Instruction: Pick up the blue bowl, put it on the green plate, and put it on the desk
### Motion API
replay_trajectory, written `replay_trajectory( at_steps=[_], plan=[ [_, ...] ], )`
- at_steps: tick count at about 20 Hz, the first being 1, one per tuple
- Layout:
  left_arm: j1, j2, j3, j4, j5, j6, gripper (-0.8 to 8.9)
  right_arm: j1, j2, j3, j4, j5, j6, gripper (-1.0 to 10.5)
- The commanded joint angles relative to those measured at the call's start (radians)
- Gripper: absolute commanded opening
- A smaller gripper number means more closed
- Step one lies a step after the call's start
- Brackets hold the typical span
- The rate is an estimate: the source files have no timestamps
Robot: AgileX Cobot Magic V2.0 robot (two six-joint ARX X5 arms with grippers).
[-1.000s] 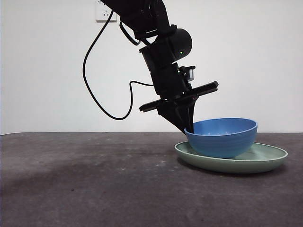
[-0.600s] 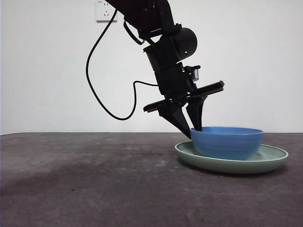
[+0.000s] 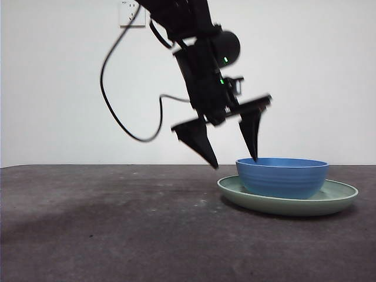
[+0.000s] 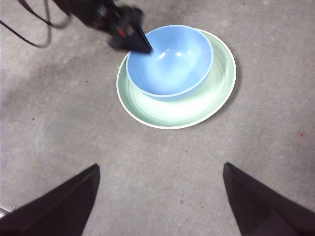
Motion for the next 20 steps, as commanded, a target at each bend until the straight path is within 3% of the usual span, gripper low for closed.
replay_trajectory(
  at_steps=[1, 13, 16, 20],
  plan=[
    [0.016, -0.096, 0.034, -0.002, 0.0, 0.021, 4.08, 0.003, 0.004, 0.018, 0.007, 0.002, 0.008, 4.0],
    [0.138, -0.595, -0.012, -0.089, 0.004, 0.103, 4.07, 0.003, 0.004, 0.018, 0.008, 0.002, 0.007, 4.0],
    [0.158, -0.756, -0.184, -0.059, 0.013, 0.122, 4.07, 0.003, 0.004, 0.018, 0.008, 0.002, 0.007, 4.0],
    [0.185, -1.017, -0.602, 0.094, 0.097, 0.132, 4.07, 0.003, 0.004, 0.018, 0.009, 0.001, 0.008, 4.0]
  ],
)
